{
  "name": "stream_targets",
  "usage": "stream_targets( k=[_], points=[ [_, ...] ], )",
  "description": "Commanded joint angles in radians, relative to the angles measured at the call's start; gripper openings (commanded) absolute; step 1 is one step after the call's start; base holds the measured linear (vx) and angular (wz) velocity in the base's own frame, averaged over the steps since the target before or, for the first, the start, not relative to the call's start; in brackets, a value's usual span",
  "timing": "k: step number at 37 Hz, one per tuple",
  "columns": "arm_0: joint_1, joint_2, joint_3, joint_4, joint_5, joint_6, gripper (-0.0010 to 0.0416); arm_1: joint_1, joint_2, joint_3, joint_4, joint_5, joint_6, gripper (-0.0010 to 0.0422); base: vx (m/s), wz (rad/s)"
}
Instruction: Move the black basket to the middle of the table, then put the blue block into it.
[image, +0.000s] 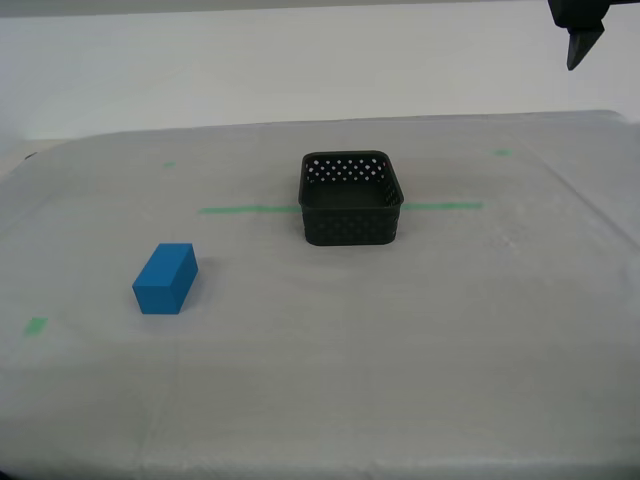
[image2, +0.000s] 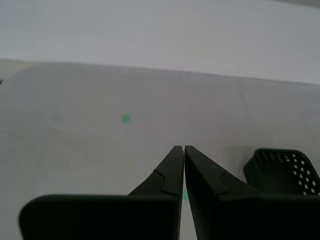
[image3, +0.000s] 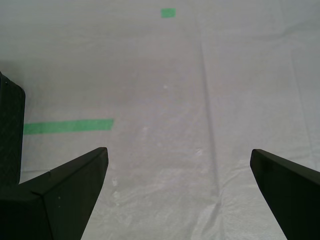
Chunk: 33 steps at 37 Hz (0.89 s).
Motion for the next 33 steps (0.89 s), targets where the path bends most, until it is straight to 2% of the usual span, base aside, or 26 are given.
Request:
stream_targets(
  k=[1,12,22,27,33],
  points=[
    [0.000,0.000,0.000,0.000,0.003,0.002,0.0399,-0.016,0.000,0.037,-0.111,-0.002,-0.045,0.0000,0.000,0.000],
    [0.000,0.000,0.000,0.000,0.003,0.002,0.0398,-0.079,0.014,0.126,-0.359,-0.013,-0.149,0.0000,0.000,0.000],
    [0.000,0.000,0.000,0.000,0.003,0.002,0.0399,-0.129,0.103,0.231,-0.585,-0.014,-0.167,0.0000,0.000,0.000],
    [0.000,0.000,0.000,0.000,0.003,0.002,0.0399,-0.161,0.164,0.278,-0.647,-0.014,-0.175,0.0000,0.000,0.000],
    [0.000,0.000,0.000,0.001,0.003,0.002,0.0398,-0.204,0.222,0.323,-0.707,-0.014,-0.210,0.0000,0.000,0.000]
  ],
)
